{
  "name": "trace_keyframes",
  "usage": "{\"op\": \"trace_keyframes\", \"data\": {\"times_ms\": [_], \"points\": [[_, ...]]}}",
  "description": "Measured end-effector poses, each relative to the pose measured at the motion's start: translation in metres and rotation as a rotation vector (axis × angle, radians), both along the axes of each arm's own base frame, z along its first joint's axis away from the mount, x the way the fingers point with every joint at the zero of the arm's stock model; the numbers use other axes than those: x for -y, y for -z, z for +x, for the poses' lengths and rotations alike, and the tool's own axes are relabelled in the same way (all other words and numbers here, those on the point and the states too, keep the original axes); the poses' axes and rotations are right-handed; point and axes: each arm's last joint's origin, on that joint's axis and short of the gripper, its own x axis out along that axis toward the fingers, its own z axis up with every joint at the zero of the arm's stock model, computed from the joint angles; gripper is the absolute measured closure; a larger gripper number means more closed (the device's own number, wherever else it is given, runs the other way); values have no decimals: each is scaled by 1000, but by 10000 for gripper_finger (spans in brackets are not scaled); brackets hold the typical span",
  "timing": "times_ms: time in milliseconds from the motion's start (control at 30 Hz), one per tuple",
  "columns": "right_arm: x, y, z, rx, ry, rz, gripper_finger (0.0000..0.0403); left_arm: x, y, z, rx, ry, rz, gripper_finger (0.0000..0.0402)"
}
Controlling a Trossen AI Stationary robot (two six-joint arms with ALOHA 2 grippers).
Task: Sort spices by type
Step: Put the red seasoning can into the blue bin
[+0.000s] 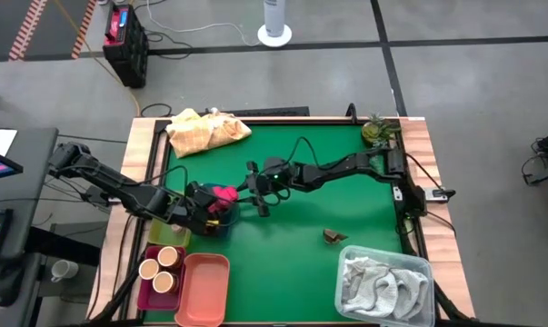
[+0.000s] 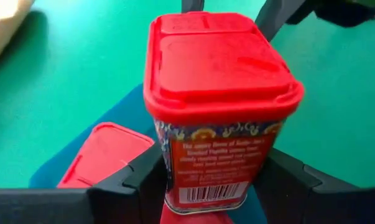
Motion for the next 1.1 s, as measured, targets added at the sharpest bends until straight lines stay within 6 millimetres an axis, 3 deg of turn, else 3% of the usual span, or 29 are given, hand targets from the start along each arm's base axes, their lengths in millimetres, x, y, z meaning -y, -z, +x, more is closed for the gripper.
{"op": "trace_keyframes", "data": {"times_ms": [167, 467, 1100], "points": [[-2, 1, 9, -33, -5, 4, 223, 1, 2, -1, -24, 15, -40, 185], [-2, -3, 11, -15, -7, 3, 223, -3, 2, 0, -26, 0, -66, 109], [17, -5, 10, -34, 58, 77, 223, -11, -3, 8, 23, -7, -34, 98]]}}
